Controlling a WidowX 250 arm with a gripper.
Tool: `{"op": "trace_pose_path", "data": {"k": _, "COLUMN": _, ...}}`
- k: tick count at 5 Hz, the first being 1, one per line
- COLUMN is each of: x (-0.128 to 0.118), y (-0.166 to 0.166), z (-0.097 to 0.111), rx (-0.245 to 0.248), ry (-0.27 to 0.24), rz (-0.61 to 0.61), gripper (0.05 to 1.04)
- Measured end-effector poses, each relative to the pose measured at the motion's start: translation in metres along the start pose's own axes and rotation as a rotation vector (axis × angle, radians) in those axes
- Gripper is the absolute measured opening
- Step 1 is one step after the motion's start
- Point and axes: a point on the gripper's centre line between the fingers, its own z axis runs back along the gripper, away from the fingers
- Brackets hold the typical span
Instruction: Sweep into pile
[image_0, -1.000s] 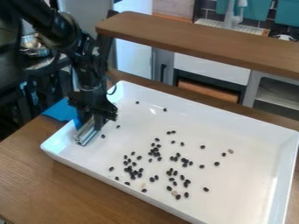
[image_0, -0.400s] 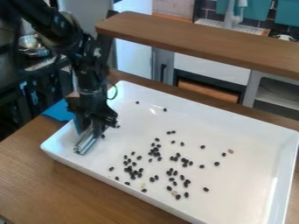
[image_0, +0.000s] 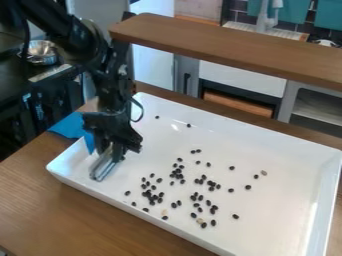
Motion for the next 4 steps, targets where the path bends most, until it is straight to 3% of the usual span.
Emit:
{"op": "trace_pose_path", "data": {"k": 1, "x": -0.007, "y": -0.010, "z": 0.001, "rx": 0.006, "ry": -0.012, "rz": -0.025, "gripper": 0.361}}
{"op": "trace_pose_path", "data": {"k": 4, "x": -0.026, "y": -0.055, "z": 0.011, "rx": -0.013, "ry": 0.032, "rz": -0.038, "gripper": 0.361}}
